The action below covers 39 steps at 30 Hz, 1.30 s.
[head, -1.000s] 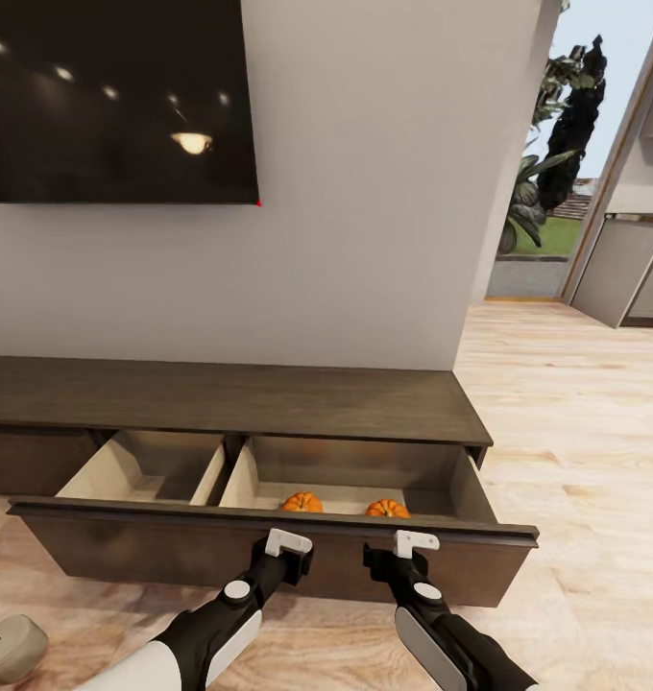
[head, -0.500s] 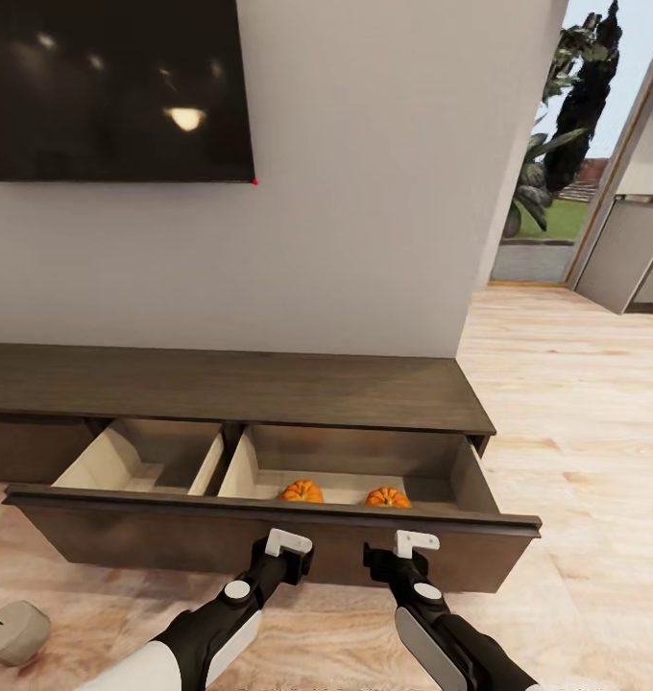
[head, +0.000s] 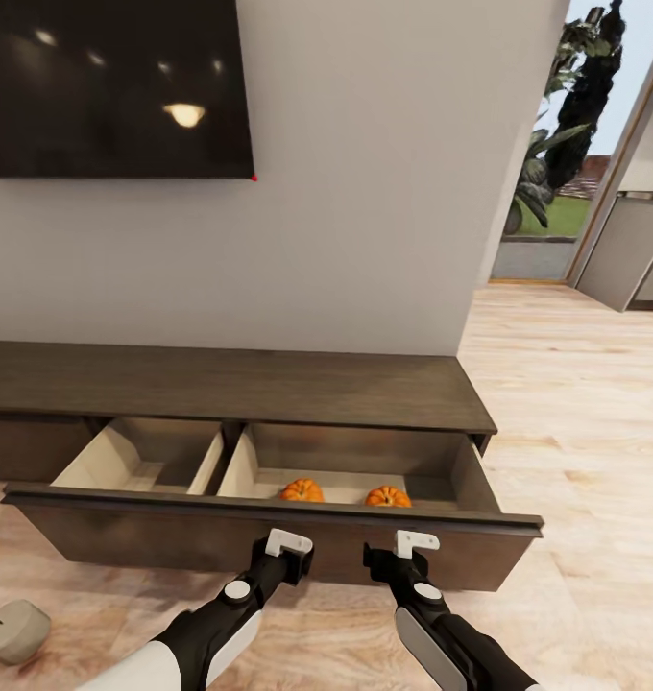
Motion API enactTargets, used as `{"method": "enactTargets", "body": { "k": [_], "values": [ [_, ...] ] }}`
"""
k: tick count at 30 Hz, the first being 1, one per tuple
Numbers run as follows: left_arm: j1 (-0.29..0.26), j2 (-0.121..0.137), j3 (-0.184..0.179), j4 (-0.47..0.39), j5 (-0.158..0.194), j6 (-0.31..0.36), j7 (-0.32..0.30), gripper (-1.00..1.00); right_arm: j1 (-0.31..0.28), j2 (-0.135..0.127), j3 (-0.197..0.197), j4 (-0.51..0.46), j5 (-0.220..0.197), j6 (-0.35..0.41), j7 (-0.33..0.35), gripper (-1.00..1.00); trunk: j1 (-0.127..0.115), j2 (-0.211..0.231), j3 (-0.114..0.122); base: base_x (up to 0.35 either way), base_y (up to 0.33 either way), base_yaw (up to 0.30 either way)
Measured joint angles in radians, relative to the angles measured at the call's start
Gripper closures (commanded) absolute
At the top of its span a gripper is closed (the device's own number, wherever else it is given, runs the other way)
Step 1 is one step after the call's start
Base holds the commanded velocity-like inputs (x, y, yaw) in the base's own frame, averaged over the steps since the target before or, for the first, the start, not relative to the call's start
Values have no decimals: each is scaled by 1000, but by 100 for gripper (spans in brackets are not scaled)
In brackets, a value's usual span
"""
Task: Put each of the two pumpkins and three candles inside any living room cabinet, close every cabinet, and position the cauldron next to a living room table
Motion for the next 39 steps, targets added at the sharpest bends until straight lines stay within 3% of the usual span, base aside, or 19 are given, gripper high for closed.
{"method": "enactTargets", "body": {
  "k": [25, 39],
  "values": [
    [0, -1, 0, 2, -1, -1, -1, -100, 0, -2, -1, 0, 0, 0, 0, -100, 0, 0, 0, 74, 8, 0],
    [0, -2, -1, 3, -3, 0, -2, -100, 0, 0, -1, 0, 0, 0, 1, -100, 0, 0, 0, 275, 0, 0]
  ]
}}
